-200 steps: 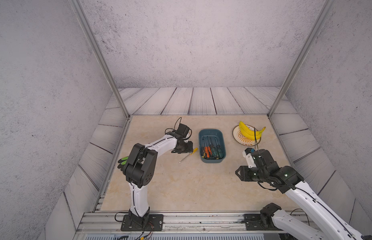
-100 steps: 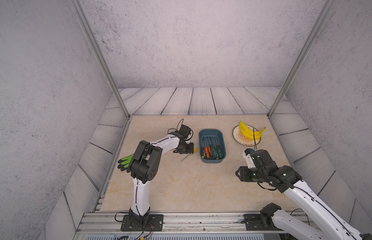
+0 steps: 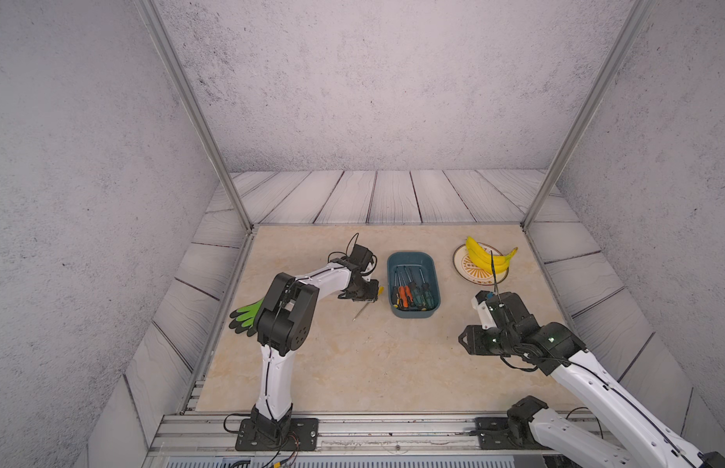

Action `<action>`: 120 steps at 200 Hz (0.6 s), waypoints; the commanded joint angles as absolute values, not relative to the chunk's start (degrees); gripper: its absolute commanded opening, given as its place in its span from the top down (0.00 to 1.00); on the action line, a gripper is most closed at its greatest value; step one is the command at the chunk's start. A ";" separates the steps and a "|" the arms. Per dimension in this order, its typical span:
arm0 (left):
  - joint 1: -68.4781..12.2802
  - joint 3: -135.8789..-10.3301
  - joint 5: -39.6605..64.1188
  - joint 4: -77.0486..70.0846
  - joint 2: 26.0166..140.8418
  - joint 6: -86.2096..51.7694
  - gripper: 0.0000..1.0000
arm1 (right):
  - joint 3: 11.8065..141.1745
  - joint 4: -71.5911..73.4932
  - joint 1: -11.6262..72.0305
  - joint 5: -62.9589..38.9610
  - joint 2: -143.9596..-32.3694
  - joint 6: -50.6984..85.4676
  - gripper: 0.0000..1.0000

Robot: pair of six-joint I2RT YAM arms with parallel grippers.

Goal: Put the screwdriver on the desktop into the storage box
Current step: Pick up the screwdriver from the center of the board.

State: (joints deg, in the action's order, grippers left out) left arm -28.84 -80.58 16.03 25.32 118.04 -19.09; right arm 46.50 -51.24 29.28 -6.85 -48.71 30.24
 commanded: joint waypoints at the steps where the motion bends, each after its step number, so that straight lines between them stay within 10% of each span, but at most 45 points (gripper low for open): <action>1: -29.76 -80.62 13.74 26.10 119.31 -17.38 0.68 | 46.12 -51.16 29.08 -5.54 -48.56 30.59 0.56; 120: -32.83 -78.95 5.05 26.89 117.99 -15.45 0.98 | 45.87 -50.70 29.06 -4.92 -47.85 30.59 0.56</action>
